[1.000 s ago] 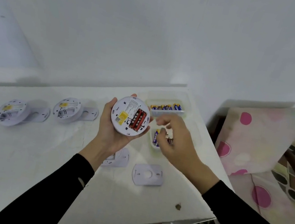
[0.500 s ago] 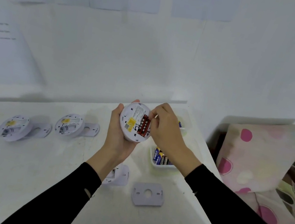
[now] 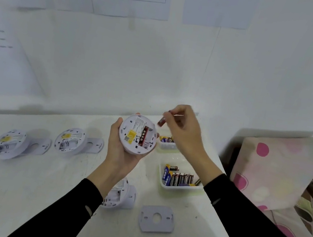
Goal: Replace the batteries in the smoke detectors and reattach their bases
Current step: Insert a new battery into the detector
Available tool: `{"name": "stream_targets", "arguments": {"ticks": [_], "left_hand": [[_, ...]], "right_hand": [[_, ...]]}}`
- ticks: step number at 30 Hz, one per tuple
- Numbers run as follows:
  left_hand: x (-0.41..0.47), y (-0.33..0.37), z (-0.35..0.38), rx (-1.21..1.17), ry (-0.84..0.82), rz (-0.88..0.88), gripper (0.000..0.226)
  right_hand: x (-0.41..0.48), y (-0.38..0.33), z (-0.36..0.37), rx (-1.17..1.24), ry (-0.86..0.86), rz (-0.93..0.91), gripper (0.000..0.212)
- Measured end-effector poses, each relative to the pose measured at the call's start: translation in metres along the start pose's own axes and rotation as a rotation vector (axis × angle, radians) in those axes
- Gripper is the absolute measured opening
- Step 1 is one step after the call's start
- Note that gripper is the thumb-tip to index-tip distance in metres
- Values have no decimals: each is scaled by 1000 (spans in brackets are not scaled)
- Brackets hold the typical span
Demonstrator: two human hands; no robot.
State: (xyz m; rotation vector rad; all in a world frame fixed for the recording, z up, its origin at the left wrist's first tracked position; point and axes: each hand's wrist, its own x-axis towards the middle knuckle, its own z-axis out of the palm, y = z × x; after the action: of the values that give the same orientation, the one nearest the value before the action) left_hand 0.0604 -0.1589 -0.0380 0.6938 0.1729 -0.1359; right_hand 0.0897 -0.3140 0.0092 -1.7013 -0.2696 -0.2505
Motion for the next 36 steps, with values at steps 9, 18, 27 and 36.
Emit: {"name": "stream_targets", "arguments": {"ticks": [9, 18, 27, 36], "left_hand": [[9, 15, -13, -52, -2, -21, 47], [15, 15, -13, -48, -5, -48, 48], [20, 6, -7, 30, 49, -38, 53], [14, 1, -3, 137, -7, -25, 57]], "right_hand": [[46, 100, -20, -387, -3, 214, 6], [52, 113, -7, -649, -162, 218, 8], [-3, 32, 14, -339, -453, -215, 58], [-3, 24, 15, -443, -484, -285, 69]]}}
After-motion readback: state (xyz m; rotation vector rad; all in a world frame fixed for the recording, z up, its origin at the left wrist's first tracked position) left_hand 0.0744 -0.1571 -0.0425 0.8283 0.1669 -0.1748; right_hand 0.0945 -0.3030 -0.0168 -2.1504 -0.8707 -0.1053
